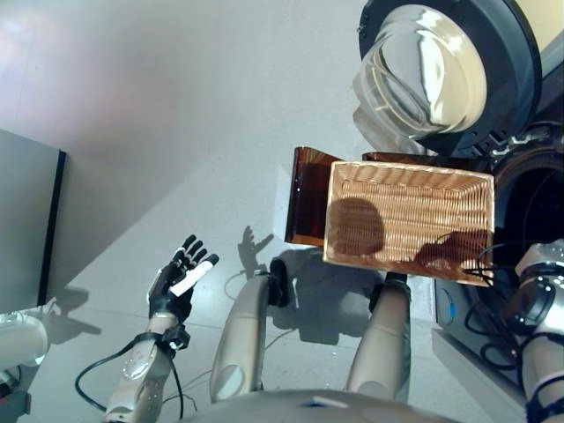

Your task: Pick up the clothes and place them into the washing machine

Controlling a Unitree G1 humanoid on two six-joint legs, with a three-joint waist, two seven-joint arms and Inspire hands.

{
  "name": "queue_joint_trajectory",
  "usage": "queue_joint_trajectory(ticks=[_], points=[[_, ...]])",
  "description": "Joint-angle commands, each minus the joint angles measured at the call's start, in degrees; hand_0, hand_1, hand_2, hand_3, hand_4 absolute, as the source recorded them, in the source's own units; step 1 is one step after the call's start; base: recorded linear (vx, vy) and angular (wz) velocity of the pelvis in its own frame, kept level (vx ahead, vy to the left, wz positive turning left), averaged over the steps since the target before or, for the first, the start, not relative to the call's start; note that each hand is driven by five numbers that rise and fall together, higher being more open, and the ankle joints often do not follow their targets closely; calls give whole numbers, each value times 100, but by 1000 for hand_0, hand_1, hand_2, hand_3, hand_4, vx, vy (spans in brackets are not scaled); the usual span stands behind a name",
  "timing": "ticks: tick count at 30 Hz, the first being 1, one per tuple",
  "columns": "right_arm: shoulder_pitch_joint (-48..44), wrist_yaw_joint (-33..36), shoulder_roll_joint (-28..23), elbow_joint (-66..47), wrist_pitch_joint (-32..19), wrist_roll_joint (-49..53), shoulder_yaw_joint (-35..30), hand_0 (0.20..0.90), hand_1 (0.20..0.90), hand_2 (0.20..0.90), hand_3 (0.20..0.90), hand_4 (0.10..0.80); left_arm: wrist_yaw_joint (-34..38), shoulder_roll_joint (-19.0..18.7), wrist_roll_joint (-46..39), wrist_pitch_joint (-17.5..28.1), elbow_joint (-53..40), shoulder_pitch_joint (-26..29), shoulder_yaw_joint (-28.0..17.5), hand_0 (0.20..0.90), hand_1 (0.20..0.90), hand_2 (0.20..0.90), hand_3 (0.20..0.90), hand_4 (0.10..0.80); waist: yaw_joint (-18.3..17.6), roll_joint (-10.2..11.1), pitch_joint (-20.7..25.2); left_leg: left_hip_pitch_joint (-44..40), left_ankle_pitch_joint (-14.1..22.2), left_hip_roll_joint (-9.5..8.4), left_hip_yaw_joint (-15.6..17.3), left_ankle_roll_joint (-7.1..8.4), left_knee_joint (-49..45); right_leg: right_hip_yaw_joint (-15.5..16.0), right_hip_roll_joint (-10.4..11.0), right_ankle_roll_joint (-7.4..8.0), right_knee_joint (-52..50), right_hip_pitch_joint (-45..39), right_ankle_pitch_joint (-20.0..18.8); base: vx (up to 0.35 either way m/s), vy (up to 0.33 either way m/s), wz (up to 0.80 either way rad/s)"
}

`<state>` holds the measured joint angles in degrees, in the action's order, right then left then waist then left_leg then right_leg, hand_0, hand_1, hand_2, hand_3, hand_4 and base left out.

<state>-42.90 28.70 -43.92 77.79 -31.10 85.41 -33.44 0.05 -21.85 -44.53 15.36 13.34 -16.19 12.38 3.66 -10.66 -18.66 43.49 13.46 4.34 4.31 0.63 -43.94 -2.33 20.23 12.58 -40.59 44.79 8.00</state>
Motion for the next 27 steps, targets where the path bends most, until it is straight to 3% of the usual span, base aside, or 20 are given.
queue_joint_trajectory(ticks=[1,7,9,18,25,27], points=[[121,-308,58,-99,-299,-532,379,900,900,900,900,800,-32,-398,-67,452,-350,-133,-373,900,900,900,900,800,0,158,297,-149,-497,321,-421,543,601,65,-197,-328,-136,-97,-32,0,0,0],[351,-464,969,-524,-296,-752,649,900,900,900,900,800,-4,-361,-77,498,-347,-70,-415,900,900,900,900,800,-26,266,212,-170,-521,335,-367,510,632,63,-226,-320,19,-127,-179,-24,21,-7],[515,-577,1546,-720,-222,-930,820,900,900,900,900,800,12,-316,-45,525,-276,-32,-400,900,900,900,900,800,-41,322,157,-246,-554,327,-342,491,727,42,-239,-312,185,-208,-284,-27,34,-9],[943,-823,2434,-926,86,-1382,1184,900,900,900,900,800,-36,-198,81,582,1,121,-501,900,900,900,900,800,-50,528,192,-635,-652,249,-275,454,1115,122,-163,-220,850,-747,-592,7,19,-6],[1365,-1044,2833,-1324,165,-1684,1488,900,900,900,900,800,-30,-53,199,620,264,235,-631,900,900,900,900,800,-109,760,250,-1251,-884,194,-292,487,1760,337,-126,-131,1706,-1576,-890,74,-19,5],[1618,-1136,2998,-1529,191,-1887,1706,900,900,900,900,800,-1,46,253,621,371,282,-674,900,900,900,900,800,-120,909,345,-1591,-999,205,-303,502,2107,426,-143,-97,2111,-1980,-1036,120,-35,0]])
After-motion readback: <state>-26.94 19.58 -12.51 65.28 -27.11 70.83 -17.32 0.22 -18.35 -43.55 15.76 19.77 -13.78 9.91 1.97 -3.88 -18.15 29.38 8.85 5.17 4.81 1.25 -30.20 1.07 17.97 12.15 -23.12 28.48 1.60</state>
